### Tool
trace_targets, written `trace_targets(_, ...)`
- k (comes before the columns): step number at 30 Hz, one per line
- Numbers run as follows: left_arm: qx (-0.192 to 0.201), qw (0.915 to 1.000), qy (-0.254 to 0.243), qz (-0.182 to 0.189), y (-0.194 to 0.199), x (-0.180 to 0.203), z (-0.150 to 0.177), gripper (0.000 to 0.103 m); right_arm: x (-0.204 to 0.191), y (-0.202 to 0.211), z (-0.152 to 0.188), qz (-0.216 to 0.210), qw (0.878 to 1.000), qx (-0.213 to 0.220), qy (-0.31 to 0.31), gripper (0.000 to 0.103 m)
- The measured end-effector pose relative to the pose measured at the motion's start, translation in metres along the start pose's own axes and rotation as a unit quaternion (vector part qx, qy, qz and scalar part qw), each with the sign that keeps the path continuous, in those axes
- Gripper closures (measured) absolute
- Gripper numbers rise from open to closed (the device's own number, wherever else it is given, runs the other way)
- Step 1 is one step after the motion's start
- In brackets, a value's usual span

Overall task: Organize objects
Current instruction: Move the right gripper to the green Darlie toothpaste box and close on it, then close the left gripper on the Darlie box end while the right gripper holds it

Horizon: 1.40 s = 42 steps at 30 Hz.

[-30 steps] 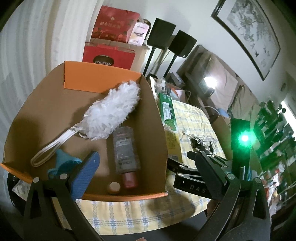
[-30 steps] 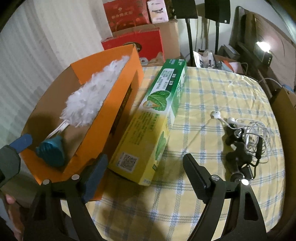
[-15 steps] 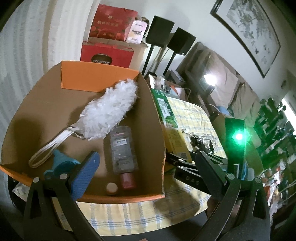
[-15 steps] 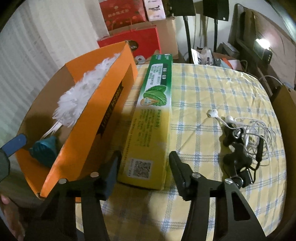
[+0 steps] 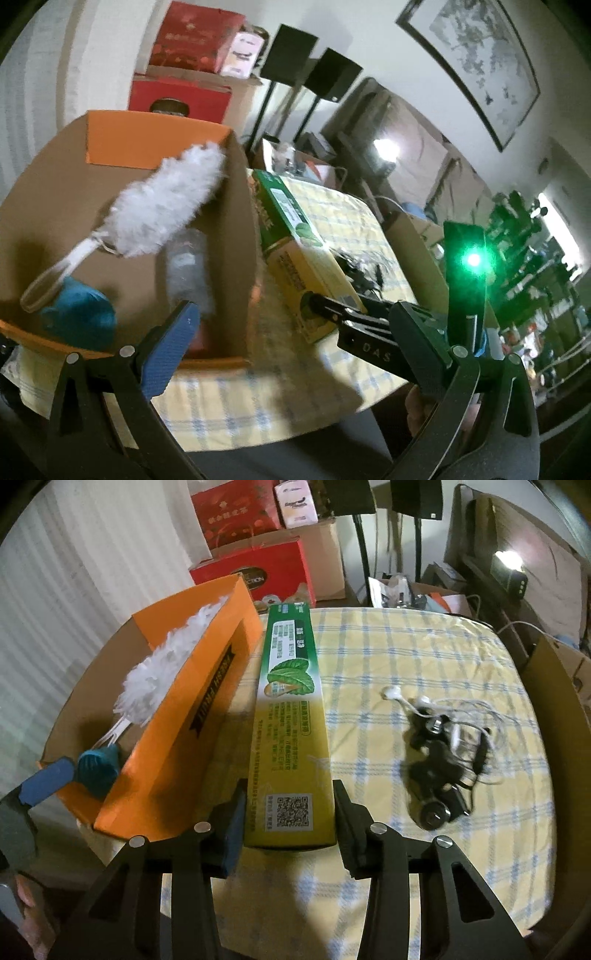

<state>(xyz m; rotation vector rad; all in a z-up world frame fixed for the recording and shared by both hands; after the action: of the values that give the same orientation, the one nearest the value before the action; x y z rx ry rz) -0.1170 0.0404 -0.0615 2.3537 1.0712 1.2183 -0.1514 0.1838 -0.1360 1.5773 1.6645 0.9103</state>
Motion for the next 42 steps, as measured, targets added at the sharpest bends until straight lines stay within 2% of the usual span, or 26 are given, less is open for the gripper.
trace_targets(24, -0.031, 0.9962, 0.023, 0.078, -0.051, 0.051, 0.034, 0.001, 0.061, 0.038, 0.050, -0.021, 0.998, 0.004, -0.065, 0.060)
trace_targets(35, -0.047, 0.9924, 0.079, 0.082, -0.093, 0.040, 0.036, 0.001, 0.073, 0.039, 0.061, -0.030, 0.996, 0.002, -0.086, 0.060)
trace_targets(42, -0.075, 0.9850, 0.123, 0.095, -0.123, 0.025, 0.047, 0.004, 0.073, 0.042, 0.064, -0.037, 0.995, 0.003, -0.089, 0.060)
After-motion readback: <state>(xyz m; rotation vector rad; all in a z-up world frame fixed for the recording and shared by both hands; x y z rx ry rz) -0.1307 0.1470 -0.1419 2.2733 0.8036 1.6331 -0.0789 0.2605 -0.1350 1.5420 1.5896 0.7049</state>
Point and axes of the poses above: each gripper's, at about its wrist camera, not at the fingertips, and y roughly against the way its jaws point, x to its right, z to its underside, the point moved 3 cm from there along -y, roughly the way its jaws point, and after that the axes turned 14 degrees about z, right-handed, at the moved point
